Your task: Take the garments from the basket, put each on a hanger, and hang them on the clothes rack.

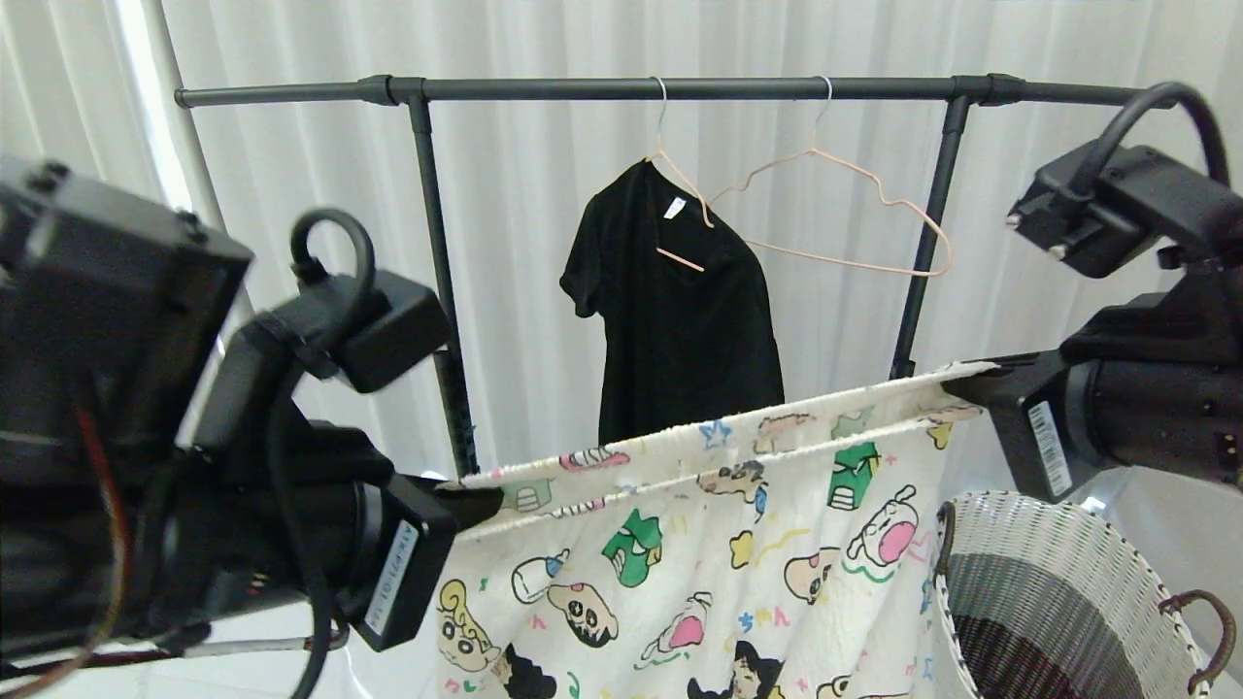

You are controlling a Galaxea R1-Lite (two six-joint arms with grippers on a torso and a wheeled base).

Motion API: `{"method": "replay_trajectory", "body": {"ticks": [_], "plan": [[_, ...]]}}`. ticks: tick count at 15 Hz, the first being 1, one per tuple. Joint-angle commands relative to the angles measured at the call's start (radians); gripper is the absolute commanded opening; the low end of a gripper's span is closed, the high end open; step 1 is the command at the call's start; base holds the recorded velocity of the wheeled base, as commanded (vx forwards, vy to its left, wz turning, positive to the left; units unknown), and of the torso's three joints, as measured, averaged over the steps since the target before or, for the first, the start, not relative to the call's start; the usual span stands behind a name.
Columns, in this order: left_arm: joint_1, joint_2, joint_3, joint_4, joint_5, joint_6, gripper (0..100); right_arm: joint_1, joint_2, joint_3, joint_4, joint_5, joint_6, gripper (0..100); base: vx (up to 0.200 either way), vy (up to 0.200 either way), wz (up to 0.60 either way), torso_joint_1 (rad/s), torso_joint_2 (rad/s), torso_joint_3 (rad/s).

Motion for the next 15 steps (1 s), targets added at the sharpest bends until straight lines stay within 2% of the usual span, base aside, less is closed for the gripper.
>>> {"method": "replay_trajectory", "body": {"ticks": [1,3,4,6,7,9,10,12,13,14,15], "plan": [[0.000,0.009,-0.264,0.191,-0.148,-0.052,0,0.000,-0.064,0.003,0.001,0.003,-0.027,0,0.000,0.000,0.00,0.000,0.00,0.000],[0.000,-0.003,-0.304,0.204,-0.182,-0.048,0,0.000,-0.095,-0.005,-0.004,0.012,-0.053,0,0.000,0.000,0.00,0.000,0.00,0.000],[0.000,-0.015,-0.289,0.202,-0.176,-0.011,0,0.000,-0.107,-0.014,-0.005,0.026,-0.061,0,0.000,0.000,0.00,0.000,0.00,0.000],[0.000,-0.067,-0.227,0.198,-0.179,0.167,0,0.000,-0.132,-0.035,-0.005,0.109,-0.078,0,0.000,0.000,0.00,0.000,0.00,0.000],[0.000,-0.092,-0.194,0.176,-0.180,0.215,0,0.000,-0.139,-0.046,-0.005,0.152,-0.096,0,0.000,0.000,0.00,0.000,0.00,0.000],[0.000,-0.110,-0.152,0.098,-0.180,0.219,0,0.000,-0.141,-0.058,-0.005,0.166,-0.115,0,0.000,0.000,0.00,0.000,0.00,0.000],[0.003,-0.104,-0.120,-0.026,-0.176,0.219,0,0.000,-0.141,-0.068,-0.004,0.167,-0.122,0,0.000,0.000,0.00,0.000,0.00,0.000],[0.007,-0.075,-0.091,-0.189,-0.151,0.222,0,0.000,-0.141,-0.074,-0.004,0.167,-0.135,0,0.000,0.000,0.00,0.000,0.00,0.000],[0.007,-0.064,-0.091,-0.210,-0.125,0.222,0,0.000,-0.141,-0.078,-0.004,0.167,-0.141,0,0.000,0.000,0.00,0.000,0.00,0.000],[0.006,-0.043,-0.091,-0.244,-0.058,0.222,0,0.000,-0.141,-0.083,-0.004,0.167,-0.155,0,0.000,0.000,0.00,0.000,0.00,0.000],[0.006,-0.043,-0.091,-0.252,-0.045,0.222,0,-0.003,-0.141,-0.086,-0.004,0.166,-0.159,0,0.000,0.000,0.00,0.000,0.00,0.000]]}}
